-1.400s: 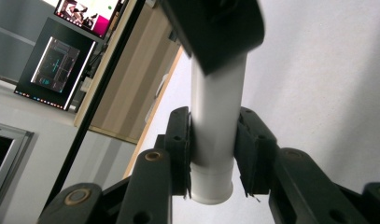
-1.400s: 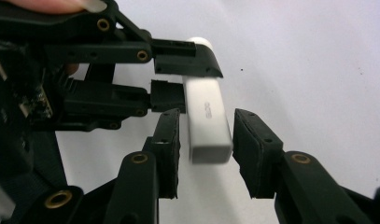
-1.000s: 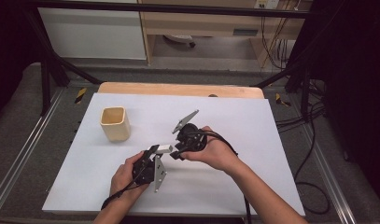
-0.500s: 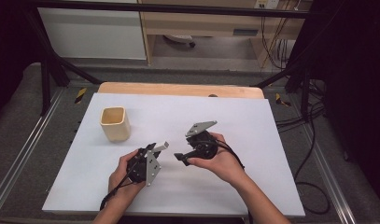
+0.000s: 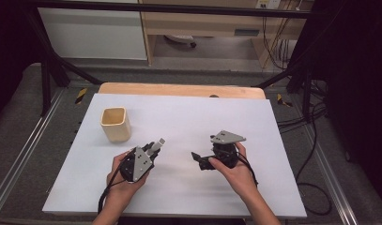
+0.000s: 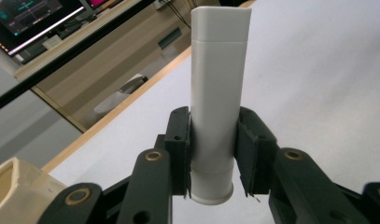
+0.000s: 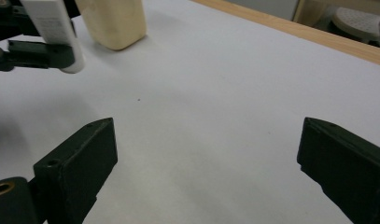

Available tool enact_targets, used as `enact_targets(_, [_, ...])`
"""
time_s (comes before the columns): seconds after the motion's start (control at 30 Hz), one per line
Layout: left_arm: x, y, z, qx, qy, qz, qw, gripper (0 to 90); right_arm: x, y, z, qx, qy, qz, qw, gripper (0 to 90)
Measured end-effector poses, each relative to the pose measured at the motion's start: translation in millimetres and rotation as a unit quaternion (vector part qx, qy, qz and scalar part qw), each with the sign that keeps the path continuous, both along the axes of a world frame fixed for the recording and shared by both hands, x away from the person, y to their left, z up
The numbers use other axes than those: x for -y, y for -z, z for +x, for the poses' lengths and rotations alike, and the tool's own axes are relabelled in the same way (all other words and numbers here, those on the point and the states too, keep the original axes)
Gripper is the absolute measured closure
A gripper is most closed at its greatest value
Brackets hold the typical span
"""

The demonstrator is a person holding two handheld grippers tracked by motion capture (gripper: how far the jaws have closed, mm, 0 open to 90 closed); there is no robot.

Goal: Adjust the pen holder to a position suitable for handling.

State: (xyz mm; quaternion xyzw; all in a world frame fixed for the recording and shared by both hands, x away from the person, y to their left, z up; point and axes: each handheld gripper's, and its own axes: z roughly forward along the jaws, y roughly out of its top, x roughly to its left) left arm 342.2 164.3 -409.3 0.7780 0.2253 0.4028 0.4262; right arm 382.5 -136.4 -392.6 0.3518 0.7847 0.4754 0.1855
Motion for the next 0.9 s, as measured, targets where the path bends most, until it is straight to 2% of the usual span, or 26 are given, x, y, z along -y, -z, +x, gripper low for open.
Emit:
enact_targets(0.1, [-6.2, -4.5, -0.4, -0.006, 0.002, -0.032, 0.9995, 68.6, 14.3, 5.6, -2.6, 0.013, 0.026, 0.009, 0.9995, 5.9])
enact_targets(0.2, [-11.3, -8.7, -0.5, -0.01, 0.003, -0.061, 0.9981, 68.6, 27.2, 12.7, -6.4, 0.034, 0.056, 0.005, 0.9978, 5.8])
enact_targets(0.33, [-18.6, -13.1, -1.0, -0.016, -0.001, -0.093, 0.9956, 68.6, 46.4, 14.4, -14.7, 0.036, 0.074, 0.007, 0.9966, 5.6])
enact_targets(0.53, [-29.1, -18.7, -0.9, -0.025, -0.006, -0.13, 0.9912, 68.7, 76.9, 18.0, -31.0, 0.036, 0.097, 0.01, 0.9946, 4.7])
enact_targets(0.67, [-35.6, -22.3, 0.5, -0.031, -0.015, -0.147, 0.9885, 68.6, 93.0, 23.6, -39.9, 0.041, 0.115, 0.024, 0.9922, 3.9])
enact_targets(0.7, [-37.4, -23.8, 0.8, -0.033, -0.015, -0.152, 0.9877, 68.6, 96.0, 24.3, -41.2, 0.045, 0.113, 0.023, 0.9924, 2.9])
enact_targets(0.73, [-39.2, -25.8, 1.5, -0.027, -0.015, -0.156, 0.9873, 68.6, 98.5, 24.3, -41.5, 0.046, 0.111, 0.028, 0.9923, 2.8])
enact_targets(0.8, [-43.0, -29.1, 0.3, -0.03, -0.019, -0.167, 0.9853, 68.6, 102.7, 24.6, -40.0, 0.041, 0.12, 0.045, 0.991, 3.0])
enact_targets(0.9, [-48.9, -34.3, -0.7, -0.029, -0.023, -0.178, 0.9833, 68.6, 105.8, 29.1, -38.0, 0.036, 0.127, 0.043, 0.9903, 3.4])
